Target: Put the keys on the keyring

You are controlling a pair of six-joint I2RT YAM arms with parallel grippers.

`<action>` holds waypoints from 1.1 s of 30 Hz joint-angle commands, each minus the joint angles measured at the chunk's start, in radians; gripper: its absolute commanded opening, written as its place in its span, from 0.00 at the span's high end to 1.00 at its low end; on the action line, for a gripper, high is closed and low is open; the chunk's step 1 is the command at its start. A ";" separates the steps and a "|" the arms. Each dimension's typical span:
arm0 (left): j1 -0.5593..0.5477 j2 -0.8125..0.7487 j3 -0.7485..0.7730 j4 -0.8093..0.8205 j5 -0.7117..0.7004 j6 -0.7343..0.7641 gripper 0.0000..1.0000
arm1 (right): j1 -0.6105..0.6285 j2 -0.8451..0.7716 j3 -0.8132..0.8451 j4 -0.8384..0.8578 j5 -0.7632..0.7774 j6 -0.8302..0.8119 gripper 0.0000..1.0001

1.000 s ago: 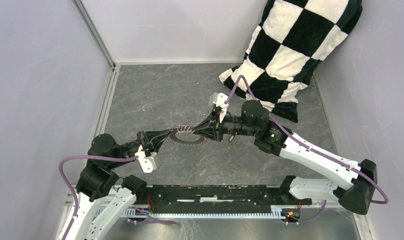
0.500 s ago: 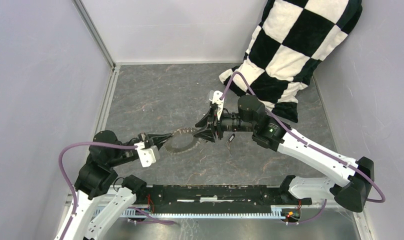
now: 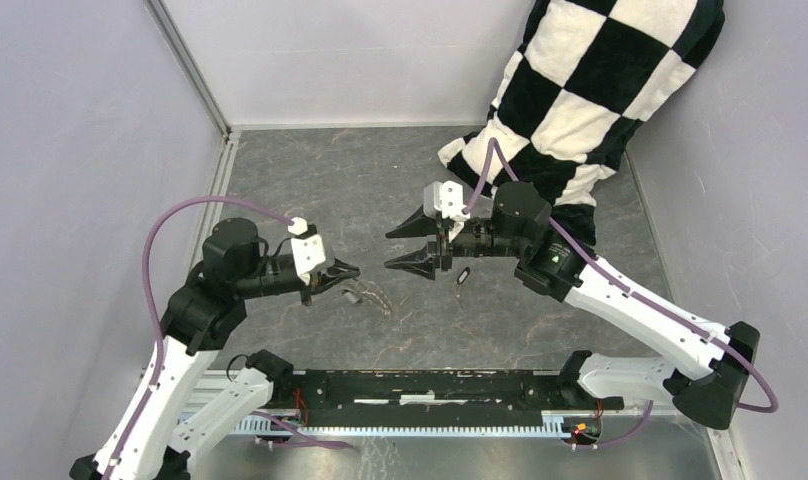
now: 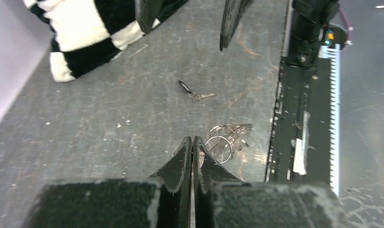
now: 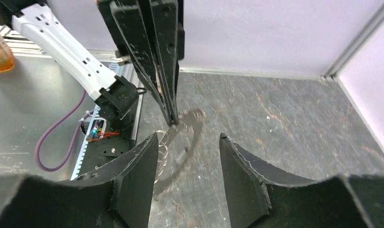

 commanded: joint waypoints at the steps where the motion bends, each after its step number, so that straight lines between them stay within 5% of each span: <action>1: -0.003 -0.012 0.043 -0.030 0.116 -0.062 0.98 | -0.004 0.008 -0.025 0.143 -0.114 -0.038 0.45; 17: -0.003 -0.035 0.039 0.059 0.154 -0.094 0.98 | 0.030 0.013 -0.290 0.669 -0.132 0.332 0.55; 33: -0.003 -0.018 0.088 0.042 0.266 -0.088 0.98 | 0.101 0.077 -0.226 0.496 0.002 0.177 0.58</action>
